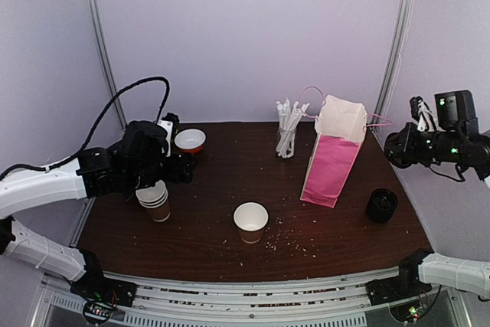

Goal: Pack the takeout coffee

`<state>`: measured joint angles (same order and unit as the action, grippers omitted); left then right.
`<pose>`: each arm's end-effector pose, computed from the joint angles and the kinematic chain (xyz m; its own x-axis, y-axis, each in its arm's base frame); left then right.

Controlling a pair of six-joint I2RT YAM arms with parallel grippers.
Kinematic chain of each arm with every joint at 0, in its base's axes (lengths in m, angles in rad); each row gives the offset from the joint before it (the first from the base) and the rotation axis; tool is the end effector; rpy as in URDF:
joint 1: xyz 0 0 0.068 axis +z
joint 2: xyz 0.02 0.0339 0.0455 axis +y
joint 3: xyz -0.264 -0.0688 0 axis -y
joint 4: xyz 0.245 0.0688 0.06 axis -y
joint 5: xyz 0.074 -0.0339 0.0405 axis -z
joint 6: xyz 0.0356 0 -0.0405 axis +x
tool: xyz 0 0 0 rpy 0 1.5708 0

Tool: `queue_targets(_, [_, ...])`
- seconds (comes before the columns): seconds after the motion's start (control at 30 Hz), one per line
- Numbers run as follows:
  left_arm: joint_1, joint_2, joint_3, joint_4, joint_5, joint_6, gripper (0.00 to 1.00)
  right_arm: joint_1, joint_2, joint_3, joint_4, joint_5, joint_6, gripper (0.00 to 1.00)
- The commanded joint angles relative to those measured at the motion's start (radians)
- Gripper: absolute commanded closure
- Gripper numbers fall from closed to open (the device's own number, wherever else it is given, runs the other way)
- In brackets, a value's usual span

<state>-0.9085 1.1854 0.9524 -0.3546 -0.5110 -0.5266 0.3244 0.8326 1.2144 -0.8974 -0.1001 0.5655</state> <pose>0.1739 -0.1947 0.3017 -0.5146 -0.0530 -0.8558 0.2069 0.9609 -0.1839 0.1340 0.0488 0.4018 -0.6087 0.3578 -0.7082 -0.0869 0.8571 0.5078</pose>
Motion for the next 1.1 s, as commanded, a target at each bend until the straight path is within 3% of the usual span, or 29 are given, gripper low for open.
queue_targets(0.0, [0.006,-0.044,0.063,0.020,0.035,-0.014,0.11,-0.004,-0.032,0.058,0.098,-0.323,-0.042,1.00])
queue_targets(0.17, [0.006,-0.120,0.058,0.114,0.103,0.051,0.08,-0.002,-0.049,0.063,0.284,-0.598,-0.007,1.00])
queue_targets(0.27, [0.007,-0.198,0.009,0.251,0.214,0.140,0.06,0.003,-0.073,-0.009,0.562,-0.786,0.110,1.00])
queue_targets(0.4, [0.007,-0.264,-0.032,0.420,0.508,0.279,0.02,0.024,-0.093,-0.151,1.022,-0.888,0.331,1.00])
queue_targets(0.47, [0.007,-0.261,-0.021,0.459,0.585,0.314,0.02,0.062,-0.058,-0.169,1.138,-0.898,0.366,1.00])
queue_targets(0.8, [0.006,-0.180,0.021,0.615,0.910,0.483,0.02,0.528,0.278,0.039,1.091,-0.806,0.083,1.00])
queue_targets(0.97, [0.018,-0.188,0.035,0.609,1.032,0.565,0.02,0.628,0.429,0.144,1.144,-0.865,0.027,1.00])
queue_targets(1.07, [0.060,-0.176,0.061,0.595,1.178,0.562,0.02,0.656,0.482,0.153,1.214,-0.915,0.054,1.00])
